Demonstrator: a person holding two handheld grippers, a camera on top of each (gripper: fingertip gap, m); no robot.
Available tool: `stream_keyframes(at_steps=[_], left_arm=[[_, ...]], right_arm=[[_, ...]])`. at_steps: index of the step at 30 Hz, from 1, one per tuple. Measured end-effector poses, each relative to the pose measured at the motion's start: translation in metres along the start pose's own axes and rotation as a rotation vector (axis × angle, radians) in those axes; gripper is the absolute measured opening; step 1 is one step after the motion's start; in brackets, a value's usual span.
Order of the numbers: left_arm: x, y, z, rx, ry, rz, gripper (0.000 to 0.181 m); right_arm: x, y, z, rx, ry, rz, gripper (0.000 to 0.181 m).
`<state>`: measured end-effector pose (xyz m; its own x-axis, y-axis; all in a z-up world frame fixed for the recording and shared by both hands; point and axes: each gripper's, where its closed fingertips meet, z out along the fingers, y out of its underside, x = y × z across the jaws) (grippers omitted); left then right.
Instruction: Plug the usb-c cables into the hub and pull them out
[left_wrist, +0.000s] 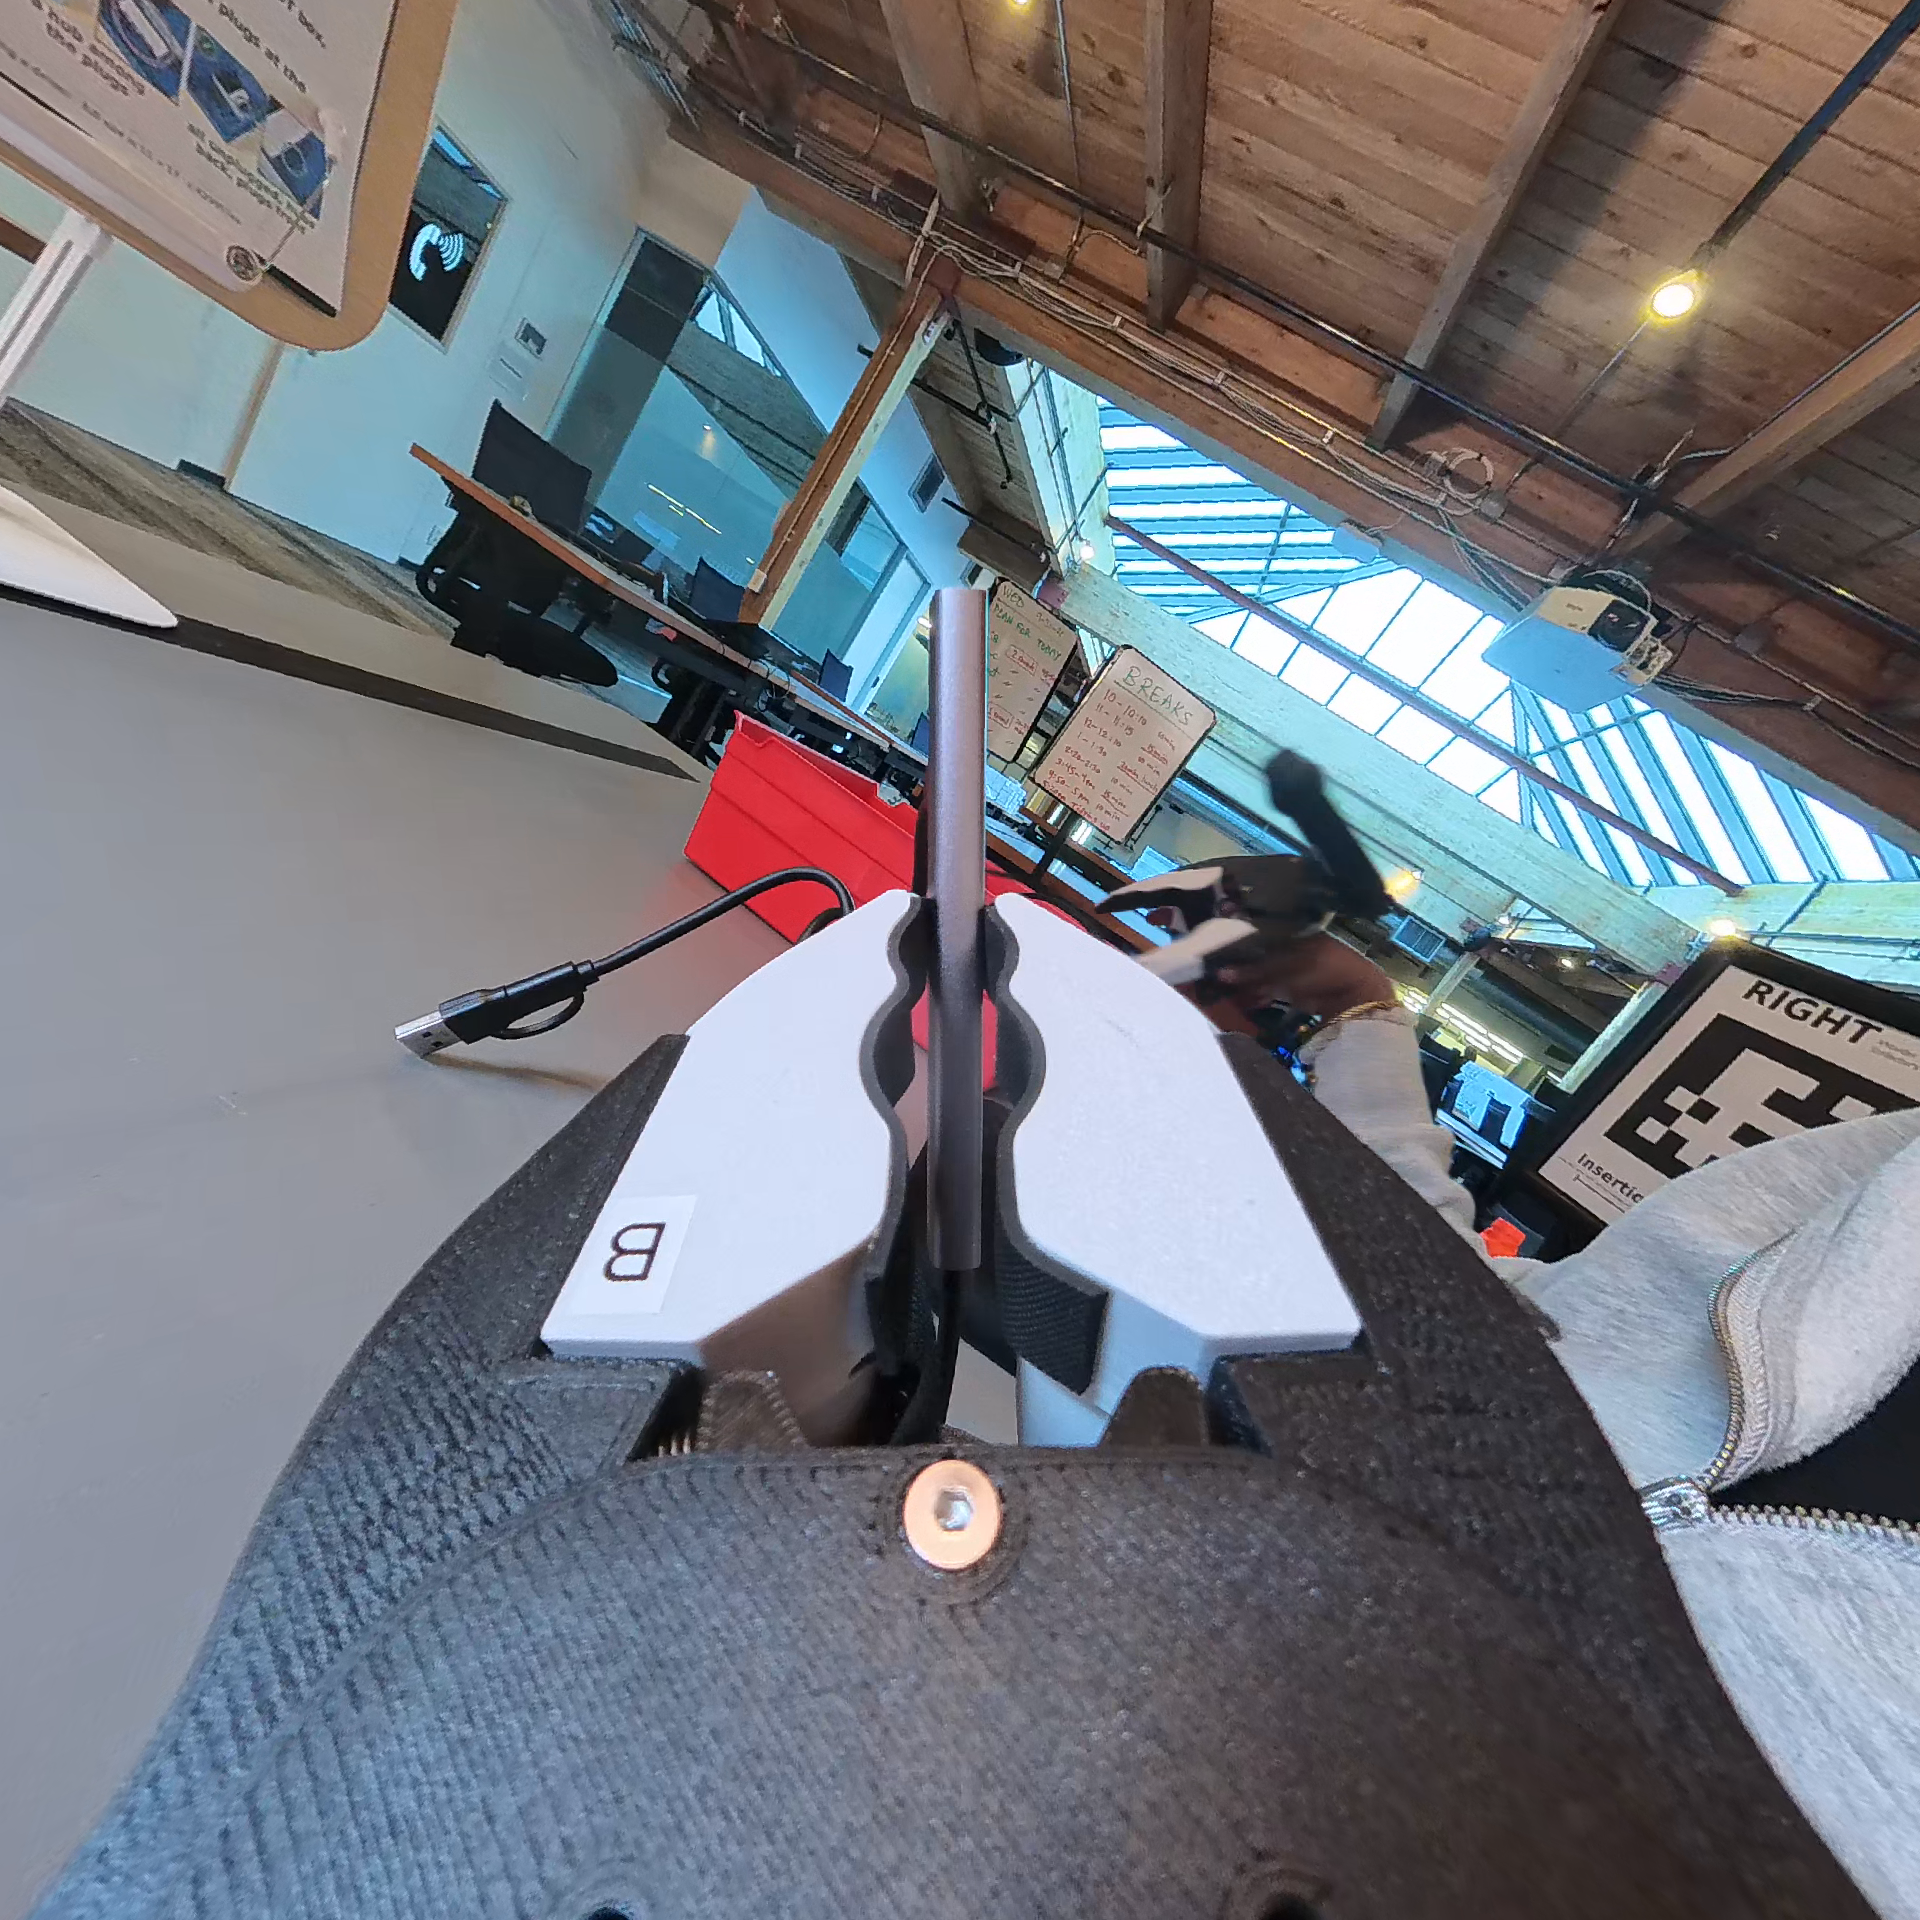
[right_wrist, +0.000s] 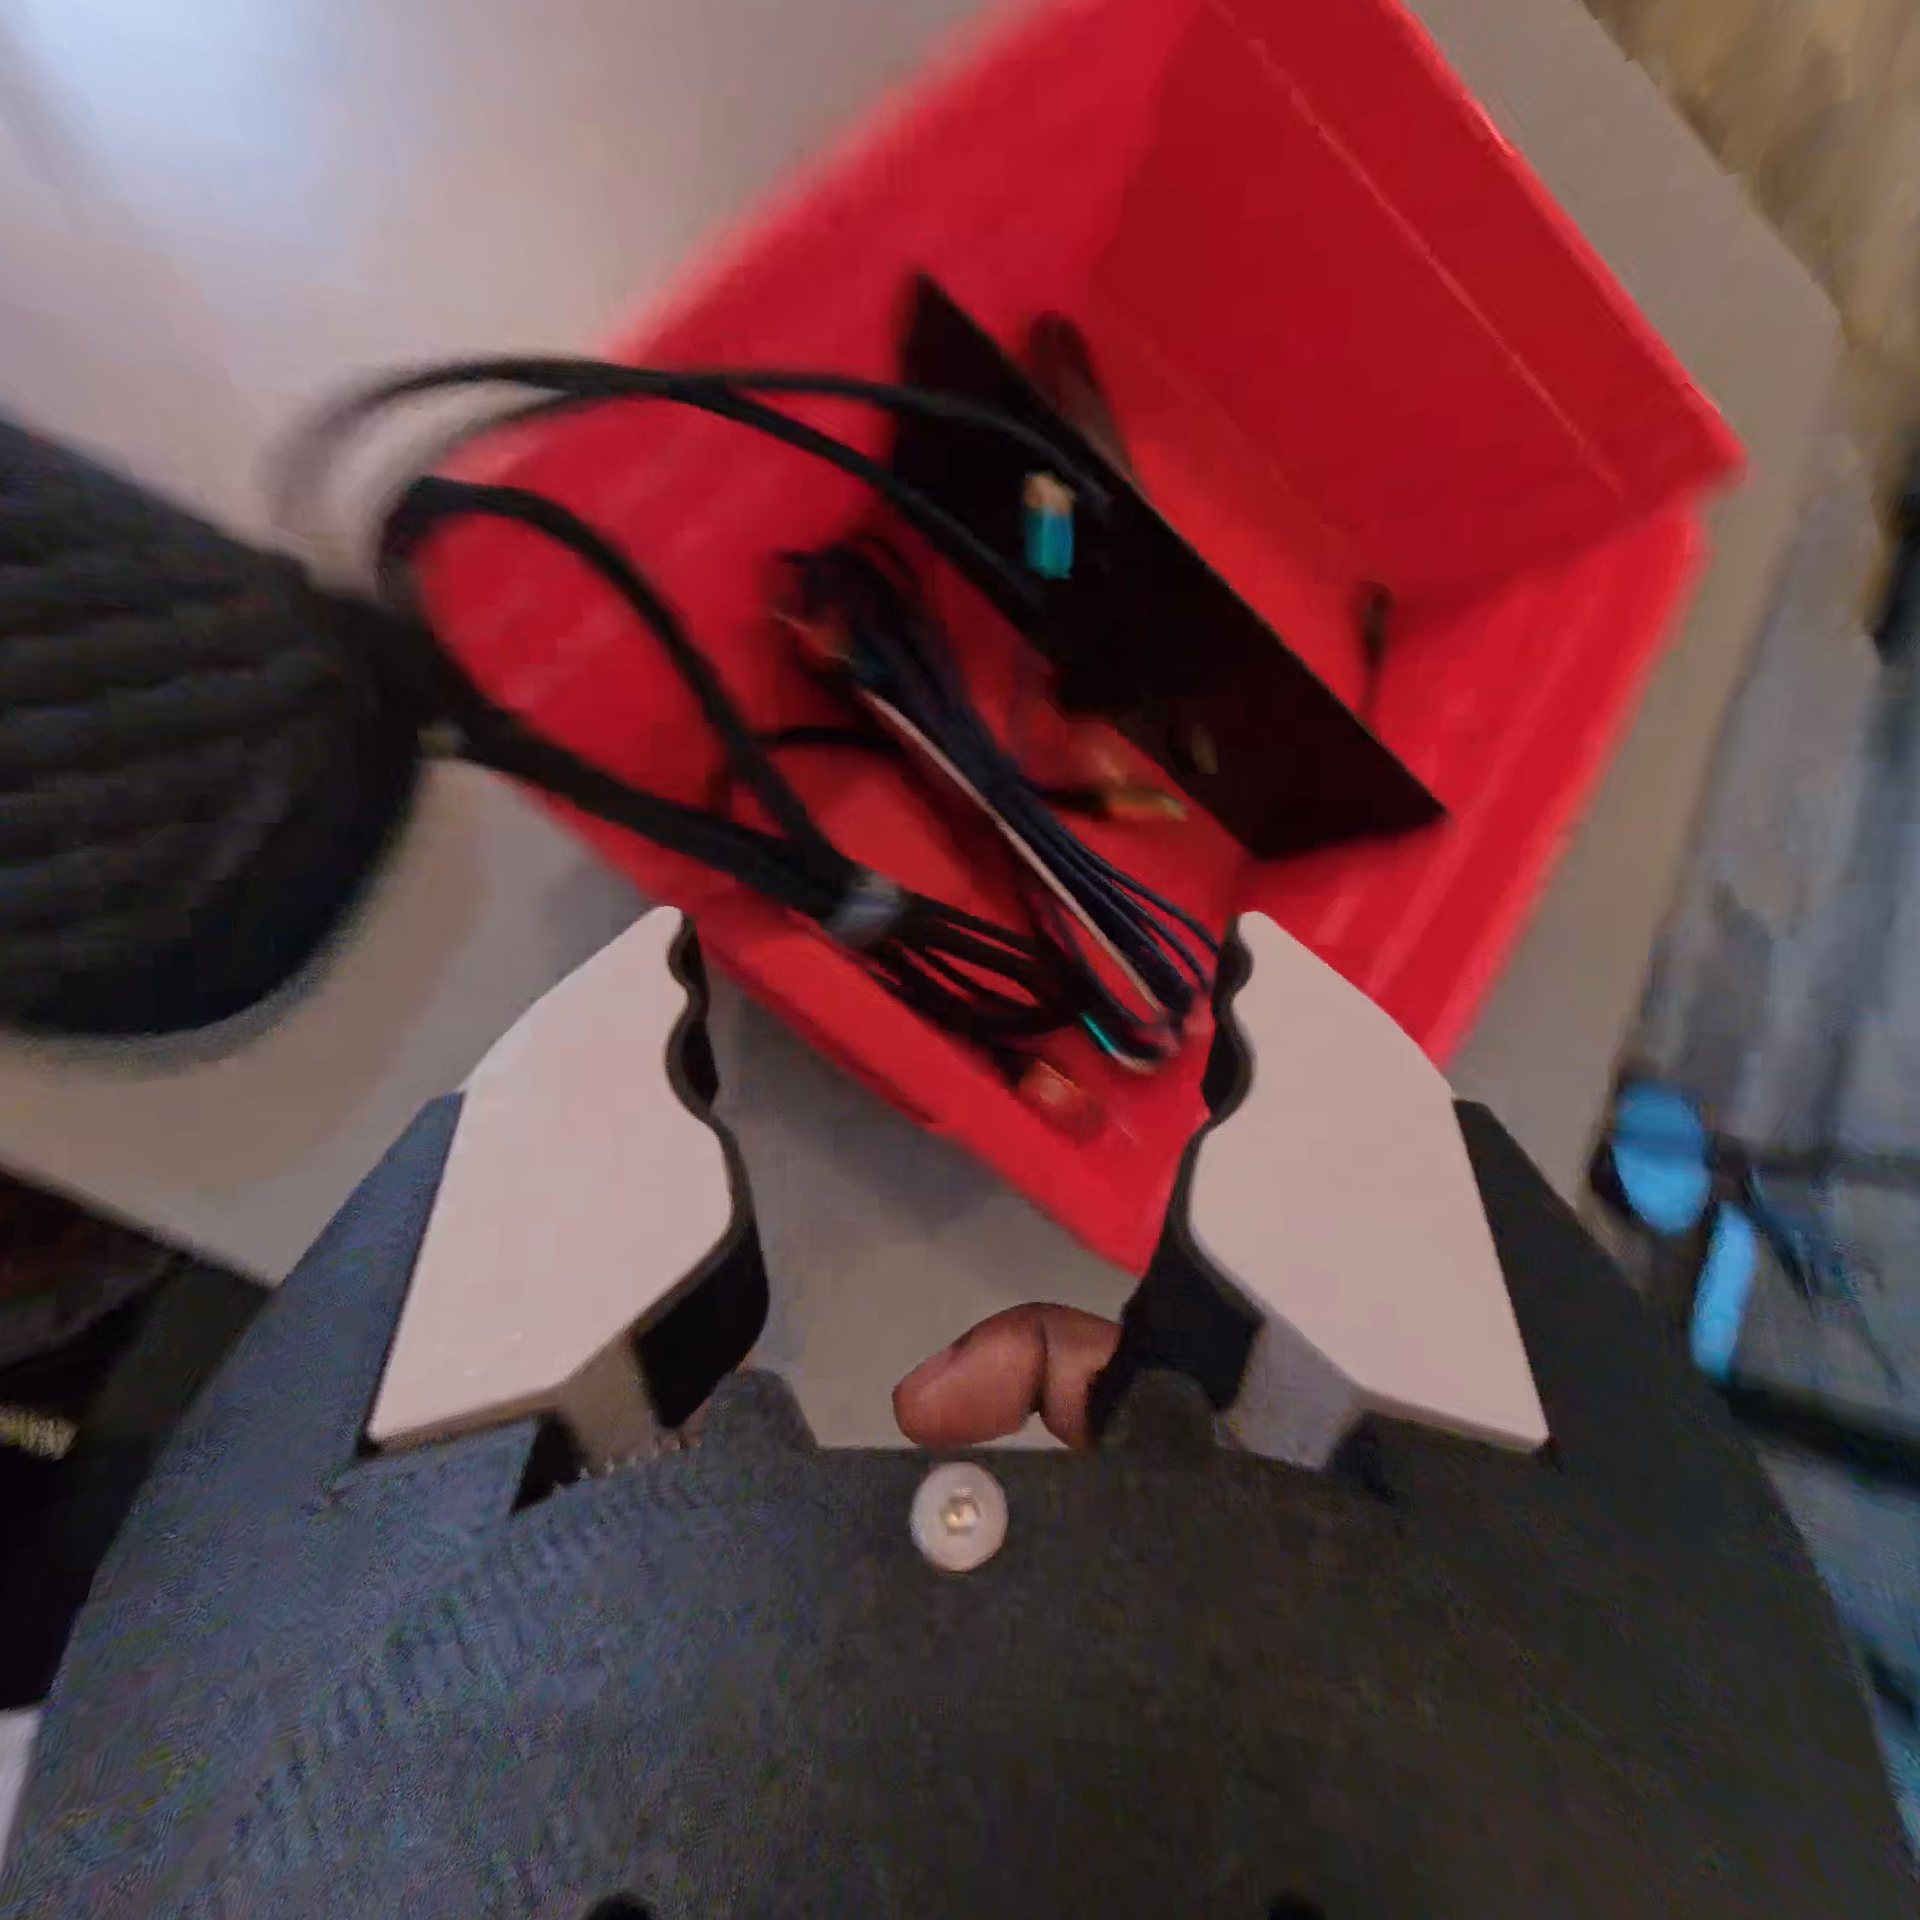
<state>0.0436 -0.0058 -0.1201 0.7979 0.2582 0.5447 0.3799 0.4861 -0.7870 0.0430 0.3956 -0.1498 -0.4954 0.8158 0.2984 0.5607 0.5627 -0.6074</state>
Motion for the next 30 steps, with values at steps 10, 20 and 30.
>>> stream_keyframes(at_steps=[10,20,30], left_arm=[[-0.001,-0.001,-0.001,0.006,-0.002,-0.006,0.01],[-0.001,-0.002,-0.001,0.011,-0.001,-0.009,0.01],[-0.001,-0.002,-0.001,0.009,-0.001,-0.015,0.01]], right_arm=[[-0.083,-0.038,0.027,0.129,-0.285,-0.301,0.013],[-0.06,-0.017,0.079,-0.08,-0.288,0.053,0.016],[-0.023,-0.035,0.043,0.067,-0.129,0.086,0.047]])
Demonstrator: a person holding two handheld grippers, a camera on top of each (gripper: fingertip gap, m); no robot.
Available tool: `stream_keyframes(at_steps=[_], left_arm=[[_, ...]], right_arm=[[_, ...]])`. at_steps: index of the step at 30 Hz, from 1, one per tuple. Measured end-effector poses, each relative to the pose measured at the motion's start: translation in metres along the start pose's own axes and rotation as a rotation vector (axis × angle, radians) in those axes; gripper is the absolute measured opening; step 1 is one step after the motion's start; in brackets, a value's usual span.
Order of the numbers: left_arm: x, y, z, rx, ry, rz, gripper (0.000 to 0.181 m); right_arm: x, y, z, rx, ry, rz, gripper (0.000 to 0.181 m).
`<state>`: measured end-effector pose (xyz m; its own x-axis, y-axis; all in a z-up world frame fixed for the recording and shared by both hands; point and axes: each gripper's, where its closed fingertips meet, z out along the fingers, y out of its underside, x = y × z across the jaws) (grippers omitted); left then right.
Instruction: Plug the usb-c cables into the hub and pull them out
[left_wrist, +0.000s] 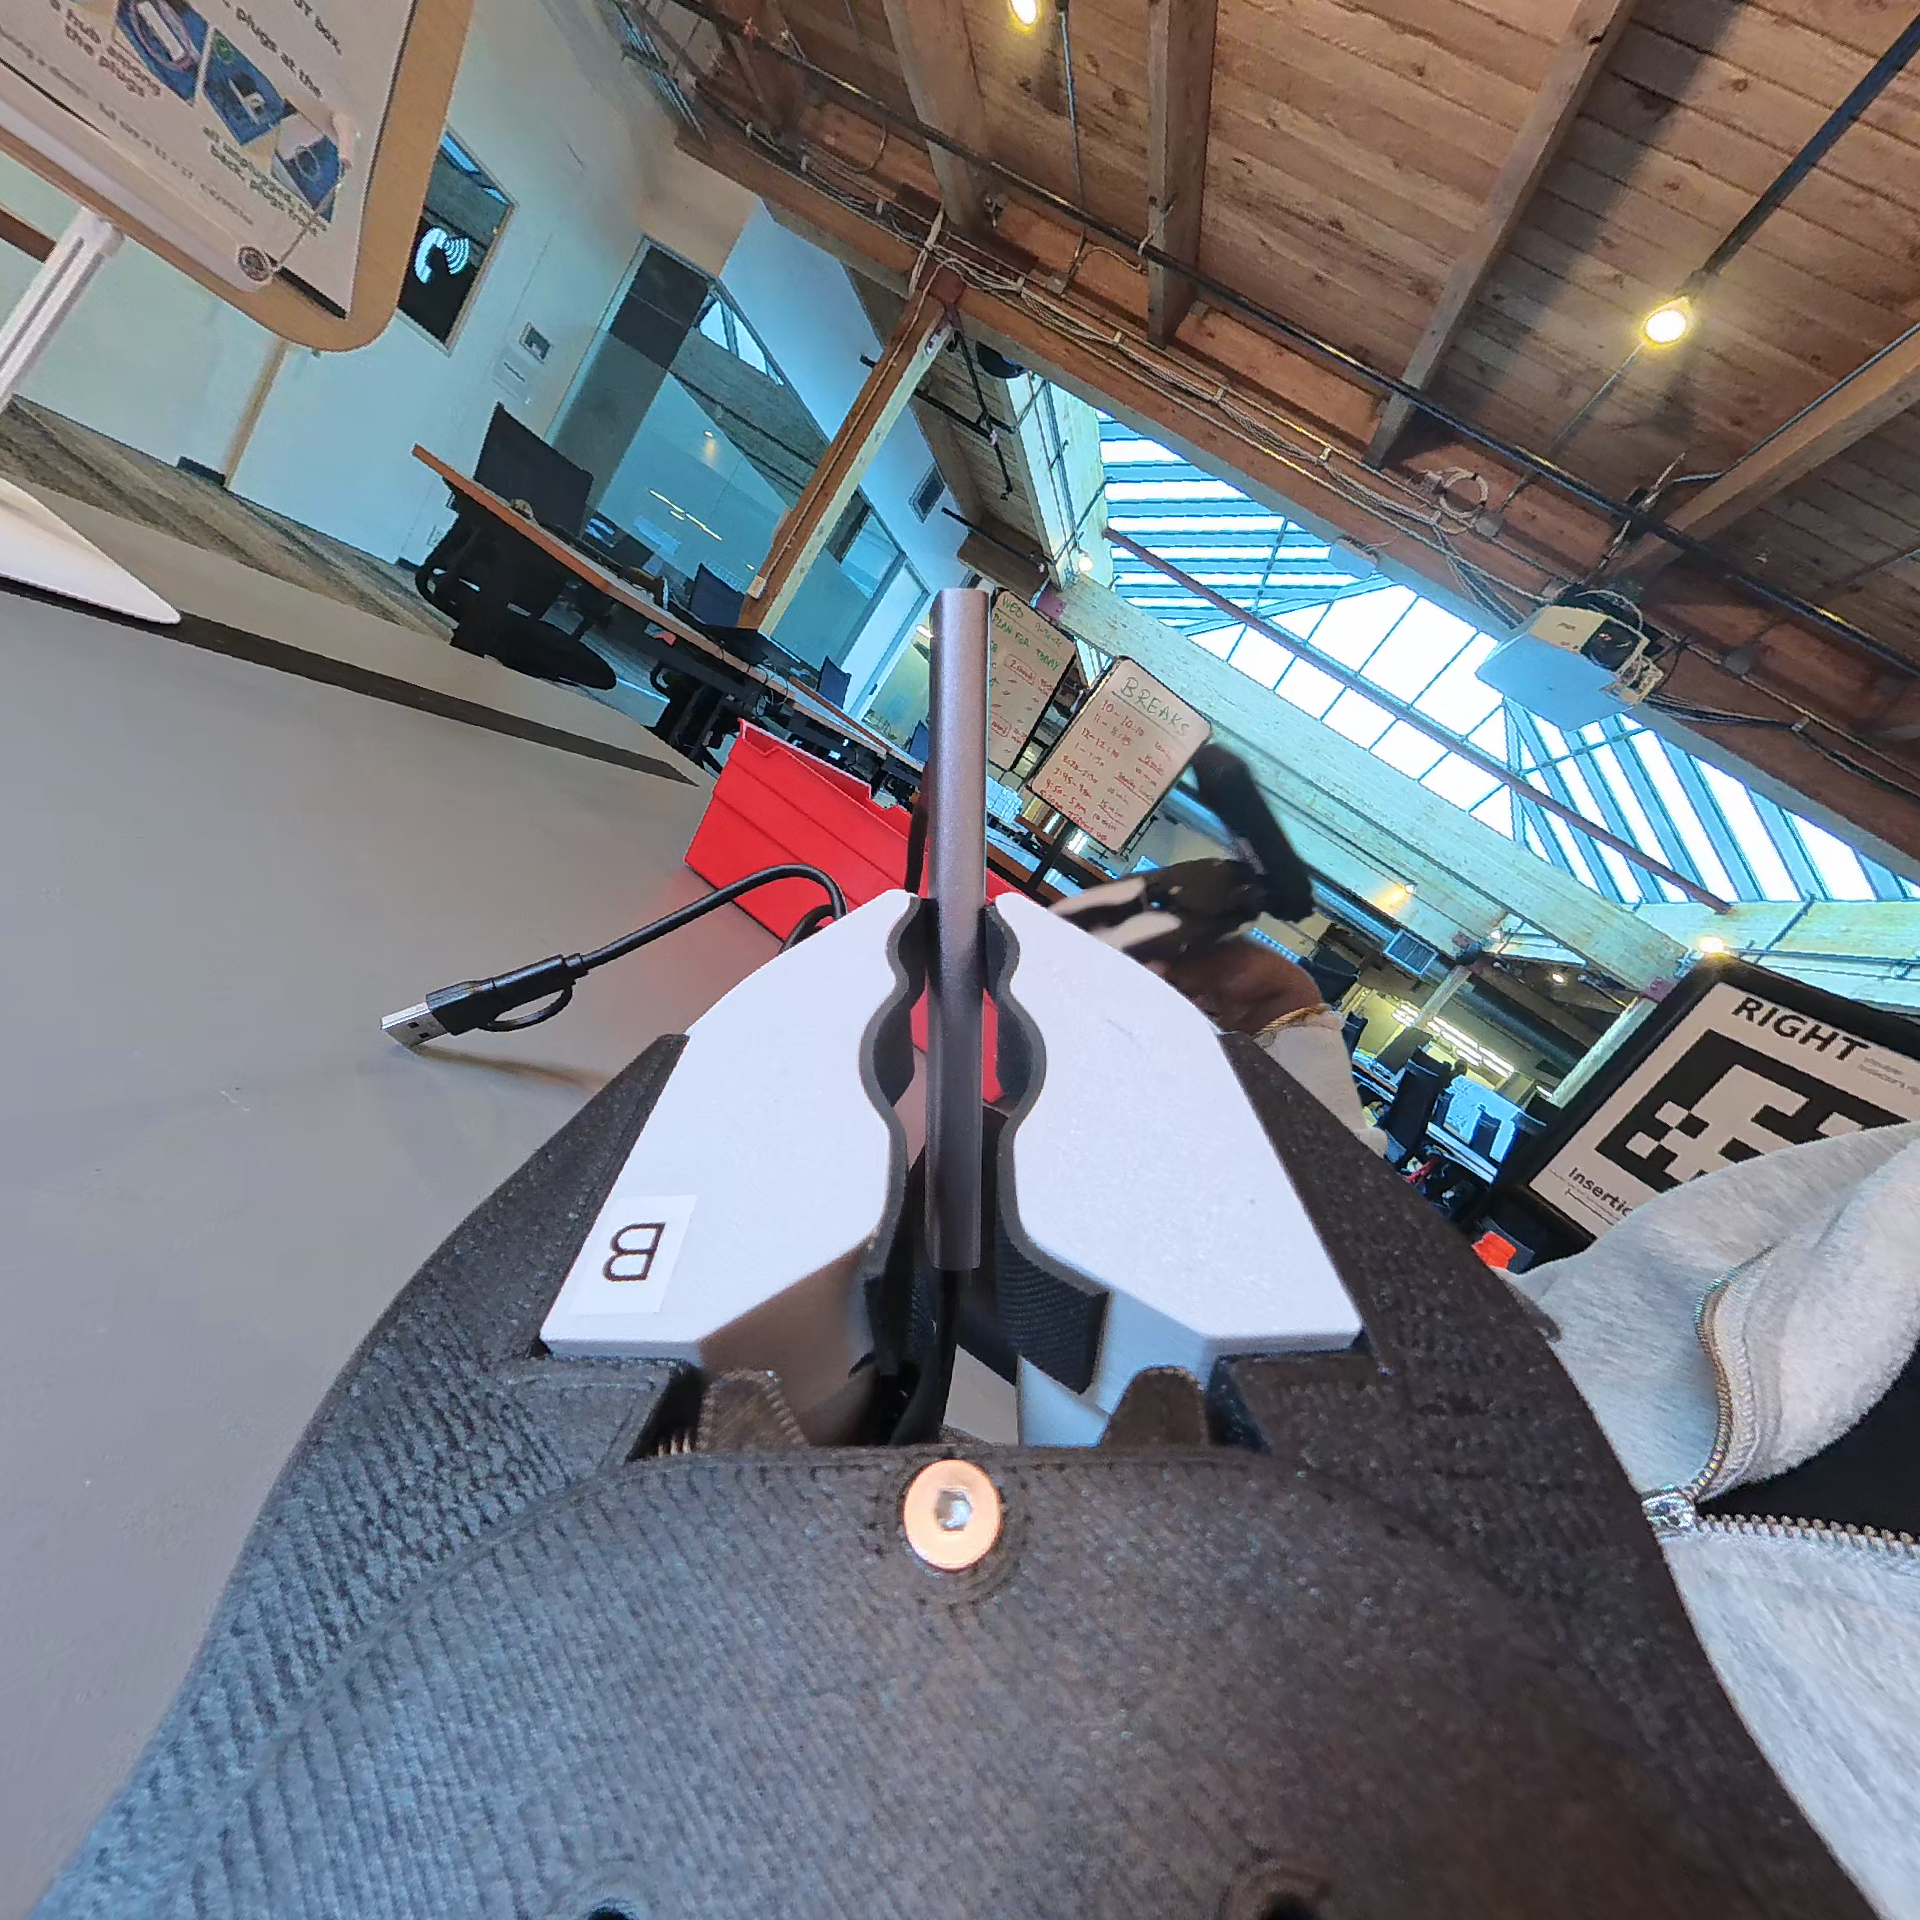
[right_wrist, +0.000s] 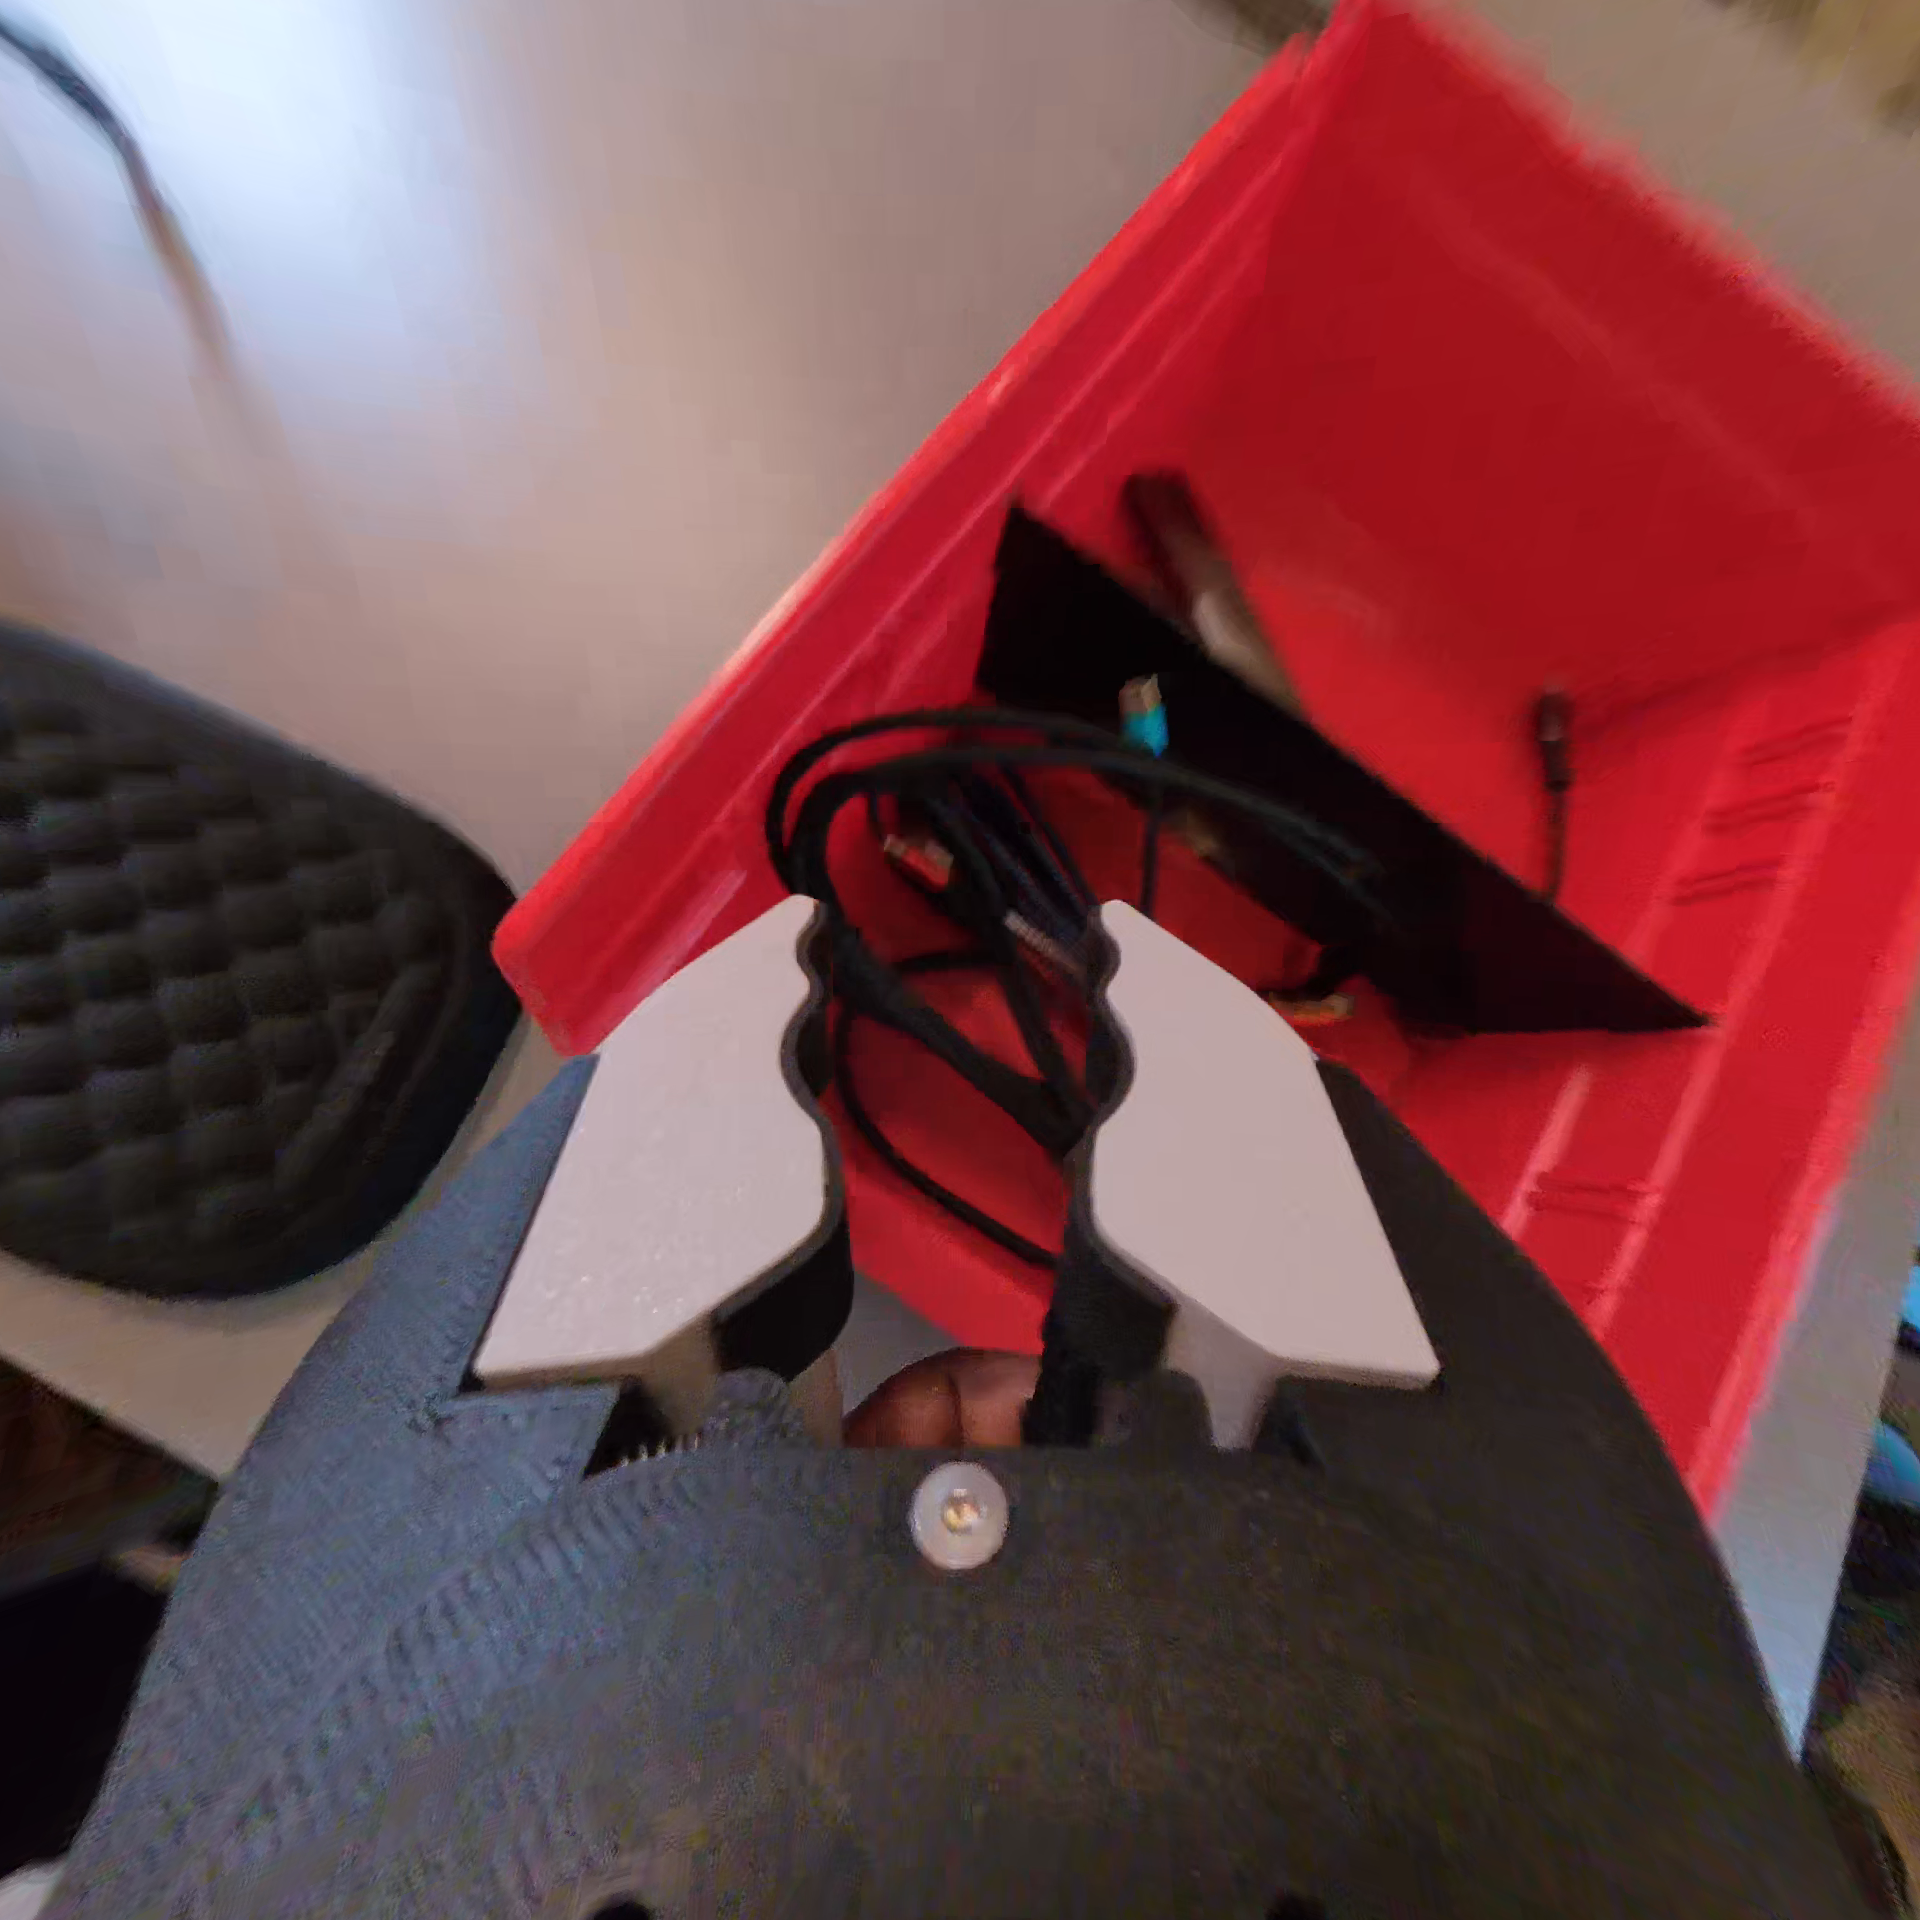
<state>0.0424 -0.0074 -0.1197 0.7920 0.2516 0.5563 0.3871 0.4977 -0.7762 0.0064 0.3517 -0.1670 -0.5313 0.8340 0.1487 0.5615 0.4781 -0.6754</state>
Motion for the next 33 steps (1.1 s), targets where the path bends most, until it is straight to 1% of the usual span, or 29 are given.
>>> stream_keyframes(at_steps=[1,3,4,5,6,8,9,11,13,16,17,19,21,22,23,24,25,26,27,28,29,30,33], left_arm=[[0.0,0.0,0.0,0.0,0.0,0.0,0.01],[0.0,0.0,0.0,0.001,0.0,0.001,0.01],[0.0,0.0,0.0,0.001,0.0,0.001,0.01],[0.0,0.0,0.0,0.001,0.0,0.0,0.01],[0.0,0.0,0.0,0.001,-0.001,0.0,0.01],[0.0,0.0,0.0,0.002,-0.001,-0.001,0.01],[0.0,0.0,0.0,0.003,-0.001,-0.003,0.01],[0.0,-0.001,0.0,0.003,0.0,-0.005,0.01],[0.0,0.0,0.0,0.003,0.001,-0.006,0.01],[0.0,-0.001,0.0,0.006,0.002,-0.003,0.01],[0.0,-0.001,0.0,0.006,0.002,-0.005,0.01],[0.0,-0.001,0.0,0.007,0.001,-0.006,0.01],[0.0,-0.001,0.0,0.005,0.002,-0.007,0.01],[0.0,-0.001,0.0,0.005,0.002,-0.006,0.01],[0.0,-0.001,0.0,0.005,0.003,-0.004,0.01],[0.0,-0.001,0.0,0.005,0.002,-0.002,0.01],[0.0,0.0,0.0,0.004,-0.001,0.0,0.01],[-0.001,0.0,0.0,0.003,-0.005,0.002,0.01],[-0.001,0.0,0.0,0.001,-0.01,0.005,0.01],[-0.001,0.001,0.0,-0.002,-0.015,0.009,0.01],[-0.002,0.001,0.0,-0.008,-0.024,0.015,0.009],[-0.002,0.002,0.001,-0.015,-0.033,0.02,0.009],[-0.002,0.005,0.003,-0.036,-0.041,0.034,0.009]], right_arm=[[0.006,-0.013,-0.005,0.077,0.02,0.026,0.046],[0.015,-0.038,-0.009,0.223,0.031,0.103,0.036],[0.016,-0.045,-0.006,0.257,0.013,0.135,0.033],[0.016,-0.047,0.002,0.256,-0.004,0.151,0.031],[0.017,-0.044,0.012,0.225,-0.006,0.159,0.027],[0.018,-0.025,0.036,0.081,0.006,0.154,0.021],[0.015,-0.018,0.045,0.035,0.001,0.149,0.016],[0.014,-0.009,0.059,-0.048,0.015,0.141,0.001],[0.018,0.006,0.072,-0.167,0.062,0.107,0.0],[0.025,0.015,0.087,-0.245,0.12,0.072,0.004],[0.026,0.013,0.085,-0.234,0.13,0.071,0.008],[0.03,0.001,0.072,-0.151,0.163,0.099,0.017],[0.042,-0.016,0.046,-0.029,0.267,0.145,0.022],[0.047,-0.028,0.029,0.057,0.329,0.161,0.028],[0.044,-0.044,0.011,0.174,0.36,0.155,0.03],[0.03,-0.065,-0.005,0.316,0.341,0.113,0.03],[0.006,-0.087,-0.019,0.461,0.285,0.031,0.032],[-0.026,-0.106,-0.032,0.588,0.218,-0.09,0.032],[-0.059,-0.121,-0.041,0.69,0.18,-0.242,0.025],[-0.088,-0.134,-0.048,0.778,0.203,-0.398,0.02],[-0.115,-0.145,-0.049,0.84,0.248,-0.541,0.016],[-0.145,-0.152,-0.041,0.859,0.25,-0.663,0.015],[-0.228,-0.16,0.0,0.859,0.121,-0.856,0.02]])
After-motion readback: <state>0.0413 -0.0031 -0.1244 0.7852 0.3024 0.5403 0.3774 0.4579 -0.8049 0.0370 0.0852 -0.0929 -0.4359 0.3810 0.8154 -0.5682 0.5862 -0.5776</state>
